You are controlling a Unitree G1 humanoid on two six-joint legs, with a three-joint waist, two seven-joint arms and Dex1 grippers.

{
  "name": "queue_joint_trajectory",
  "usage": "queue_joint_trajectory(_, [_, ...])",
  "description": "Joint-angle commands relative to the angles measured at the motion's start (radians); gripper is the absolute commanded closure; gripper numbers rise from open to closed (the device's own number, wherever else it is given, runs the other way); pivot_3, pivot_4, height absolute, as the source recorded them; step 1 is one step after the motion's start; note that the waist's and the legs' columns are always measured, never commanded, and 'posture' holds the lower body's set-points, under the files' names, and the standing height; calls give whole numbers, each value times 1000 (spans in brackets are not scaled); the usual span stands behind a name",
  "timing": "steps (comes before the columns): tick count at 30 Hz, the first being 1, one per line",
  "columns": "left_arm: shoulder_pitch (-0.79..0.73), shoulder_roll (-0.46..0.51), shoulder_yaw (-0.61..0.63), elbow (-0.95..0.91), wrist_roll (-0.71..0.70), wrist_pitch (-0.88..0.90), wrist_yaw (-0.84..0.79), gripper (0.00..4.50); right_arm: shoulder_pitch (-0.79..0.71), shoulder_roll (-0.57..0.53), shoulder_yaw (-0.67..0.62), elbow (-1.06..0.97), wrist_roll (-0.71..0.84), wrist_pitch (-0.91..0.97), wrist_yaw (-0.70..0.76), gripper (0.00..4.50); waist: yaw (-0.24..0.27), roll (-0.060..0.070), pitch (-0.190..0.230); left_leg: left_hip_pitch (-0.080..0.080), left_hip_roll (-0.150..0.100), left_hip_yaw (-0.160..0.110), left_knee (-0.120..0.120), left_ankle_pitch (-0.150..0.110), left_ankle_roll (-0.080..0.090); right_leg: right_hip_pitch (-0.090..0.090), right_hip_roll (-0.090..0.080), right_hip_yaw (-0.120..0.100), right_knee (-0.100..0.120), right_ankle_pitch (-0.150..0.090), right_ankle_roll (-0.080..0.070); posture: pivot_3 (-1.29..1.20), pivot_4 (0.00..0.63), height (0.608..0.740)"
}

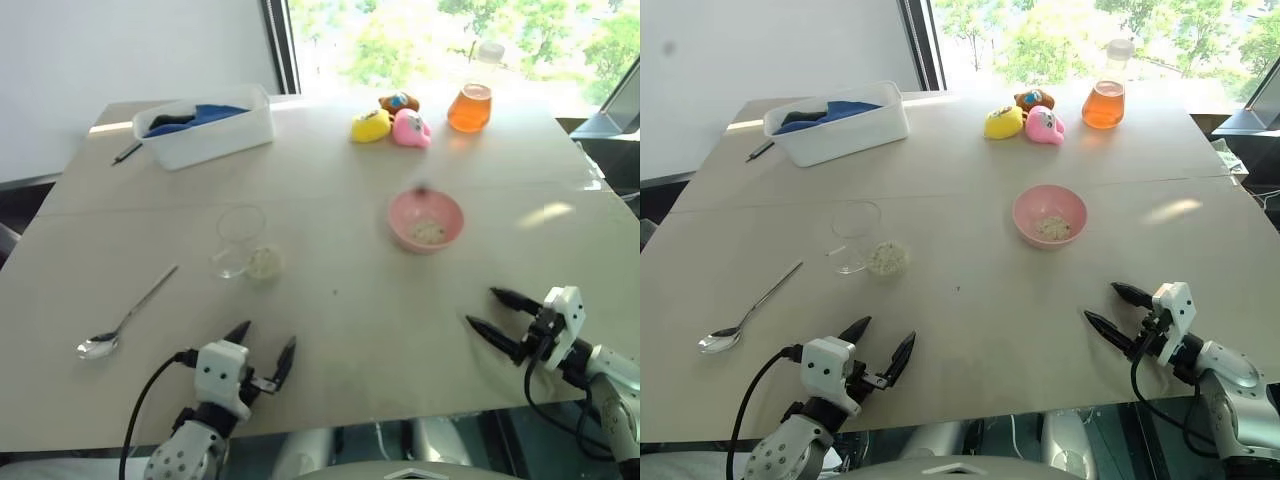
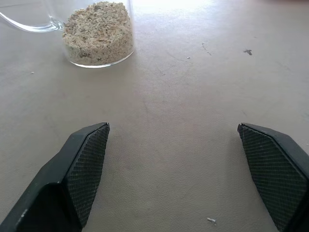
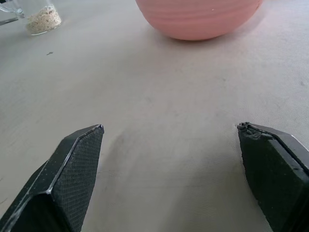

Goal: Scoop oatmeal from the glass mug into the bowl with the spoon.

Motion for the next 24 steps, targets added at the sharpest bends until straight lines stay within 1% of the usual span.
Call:
queue_joint_trajectory(1, [-8,15,3,-3,14,-35,-9,33,-3,-18,-25,-16,17,-3,15,0,0,0,0,0,0,0,0,0,0,0,0,0,0,0,0,0,150,740])
queue_joint_trajectory(4, [-20,11,-2,-4,-4,-38,-14,33,-11,-30,-24,6,14,-8,30,0,0,0,0,0,0,0,0,0,0,0,0,0,0,0,0,0,150,740])
queue_joint_trajectory(24, [-35,17,-11,10,6,-46,-10,33,-43,-35,-12,61,0,-35,64,0,0,0,0,0,0,0,0,0,0,0,0,0,0,0,0,0,150,740])
